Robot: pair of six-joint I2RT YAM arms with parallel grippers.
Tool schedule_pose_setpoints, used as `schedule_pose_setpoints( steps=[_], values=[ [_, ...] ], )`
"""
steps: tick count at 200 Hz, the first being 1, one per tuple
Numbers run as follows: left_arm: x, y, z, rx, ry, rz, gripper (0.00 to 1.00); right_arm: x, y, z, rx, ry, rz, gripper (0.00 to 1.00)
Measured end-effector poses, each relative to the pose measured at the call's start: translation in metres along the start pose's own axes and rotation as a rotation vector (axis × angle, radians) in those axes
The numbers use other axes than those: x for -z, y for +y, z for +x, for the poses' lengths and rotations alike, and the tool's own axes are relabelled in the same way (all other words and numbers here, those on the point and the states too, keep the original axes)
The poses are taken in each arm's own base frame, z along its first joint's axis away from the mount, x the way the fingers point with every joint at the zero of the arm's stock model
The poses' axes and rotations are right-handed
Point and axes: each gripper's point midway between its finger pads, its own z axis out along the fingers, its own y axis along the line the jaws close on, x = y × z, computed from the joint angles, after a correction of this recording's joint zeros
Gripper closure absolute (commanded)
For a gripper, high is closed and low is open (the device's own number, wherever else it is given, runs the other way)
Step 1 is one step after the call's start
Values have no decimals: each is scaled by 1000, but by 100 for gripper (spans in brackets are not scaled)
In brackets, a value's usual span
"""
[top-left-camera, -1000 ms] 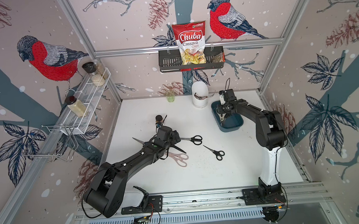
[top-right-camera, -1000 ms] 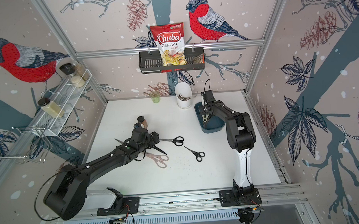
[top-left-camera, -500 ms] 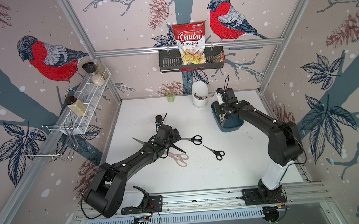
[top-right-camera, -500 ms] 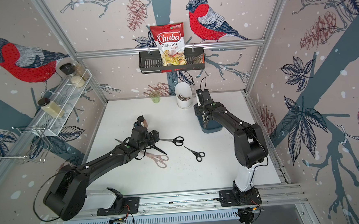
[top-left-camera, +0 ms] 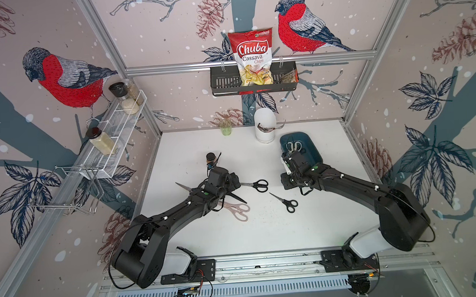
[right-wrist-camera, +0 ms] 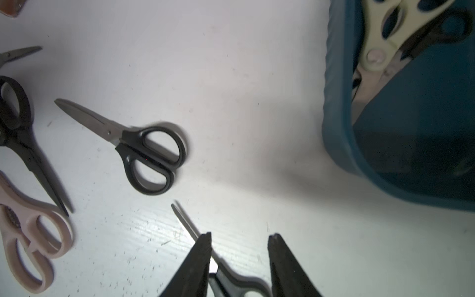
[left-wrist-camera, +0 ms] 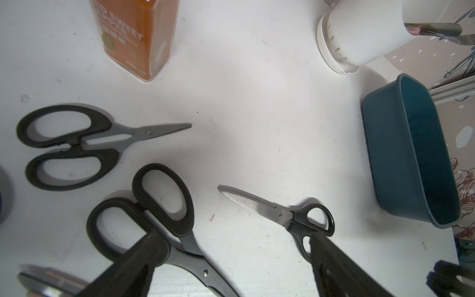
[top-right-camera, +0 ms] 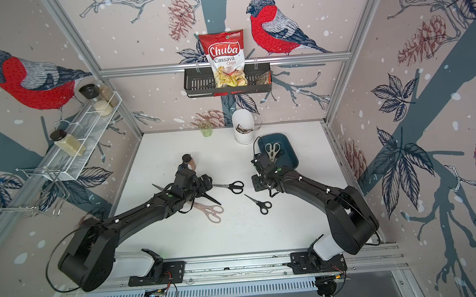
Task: Put the scissors into the storage box
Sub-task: Pick up the scissors from the center of the board.
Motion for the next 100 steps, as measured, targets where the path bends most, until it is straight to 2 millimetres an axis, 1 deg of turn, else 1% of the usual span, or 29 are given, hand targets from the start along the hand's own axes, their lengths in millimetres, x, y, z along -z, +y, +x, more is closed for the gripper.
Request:
schedule_pose_setpoints(
  steps=[17,42,78,100],
  values=[
    [-1,-1,1,11,8,3,5,-3,1,19,-14,43,4,57],
    [-3,-1,4,18,21,8,5,-7,-9,41,-61,102,46,57],
    [-6,-1,7,35,35,6,5,-9,-13,60,-83,150,59,60],
    [-8,-2,6,40,36,6,5,-7,-7,68,-90,165,27,65]
  ],
)
